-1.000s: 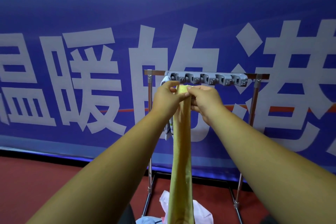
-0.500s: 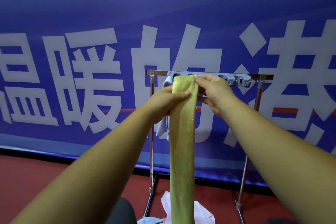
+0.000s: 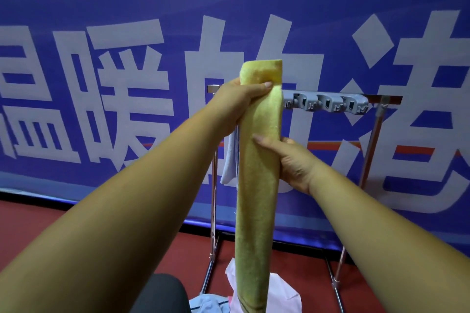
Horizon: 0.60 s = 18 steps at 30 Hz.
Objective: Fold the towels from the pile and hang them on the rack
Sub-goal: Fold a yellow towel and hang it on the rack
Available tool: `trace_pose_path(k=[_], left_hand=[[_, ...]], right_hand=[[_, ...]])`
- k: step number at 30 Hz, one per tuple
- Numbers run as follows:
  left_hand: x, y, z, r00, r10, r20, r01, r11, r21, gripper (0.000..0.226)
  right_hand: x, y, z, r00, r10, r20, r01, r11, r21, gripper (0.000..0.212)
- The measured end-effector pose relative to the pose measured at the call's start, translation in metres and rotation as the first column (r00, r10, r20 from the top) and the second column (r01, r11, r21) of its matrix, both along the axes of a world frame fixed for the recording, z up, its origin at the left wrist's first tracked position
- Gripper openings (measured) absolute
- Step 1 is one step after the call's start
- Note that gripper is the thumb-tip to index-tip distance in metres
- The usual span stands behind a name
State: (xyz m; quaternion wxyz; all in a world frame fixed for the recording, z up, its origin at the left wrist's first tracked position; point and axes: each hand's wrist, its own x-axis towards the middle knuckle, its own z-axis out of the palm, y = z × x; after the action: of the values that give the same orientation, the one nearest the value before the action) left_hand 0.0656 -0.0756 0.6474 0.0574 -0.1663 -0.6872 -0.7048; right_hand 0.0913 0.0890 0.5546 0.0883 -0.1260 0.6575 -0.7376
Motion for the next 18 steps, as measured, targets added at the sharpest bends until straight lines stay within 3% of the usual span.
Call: trace_pose_path(k=[5, 9, 12, 16, 18], left_hand=[[-0.033, -0.005, -0.014, 0.996, 0.08, 0.042, -0.079, 0.996, -0.031, 0.045], [-0.058, -0.001, -0.032, 0.981, 0.167, 0.096, -0.163, 0.985, -0.05, 0.066], [-0.074, 0.005, -0.049, 0.971, 0.206, 0.124, -0.186, 0.971, -0.15, 0.08], [-0.082, 0.02, -0.079, 0.975, 0.2, 0.094, -0.156, 0.924, -0.35, 0.058], [-0.085, 0.022, -0.098, 0.979, 0.191, 0.07, -0.153, 0.917, -0.367, 0.045]], right_hand=[[-0.02, 0.003, -0.021, 0.998, 0.022, 0.052, -0.023, 1.0, 0.014, 0.049], [-0.033, 0.012, -0.042, 0.986, 0.098, 0.138, -0.112, 0.989, 0.101, 0.051], [-0.042, 0.016, -0.06, 0.983, 0.085, 0.163, -0.103, 0.989, 0.105, 0.057], [-0.052, 0.017, -0.087, 0.975, 0.004, 0.221, -0.009, 1.0, 0.022, 0.054], [-0.057, 0.015, -0.098, 0.964, -0.039, 0.264, 0.055, 0.997, -0.053, 0.045]])
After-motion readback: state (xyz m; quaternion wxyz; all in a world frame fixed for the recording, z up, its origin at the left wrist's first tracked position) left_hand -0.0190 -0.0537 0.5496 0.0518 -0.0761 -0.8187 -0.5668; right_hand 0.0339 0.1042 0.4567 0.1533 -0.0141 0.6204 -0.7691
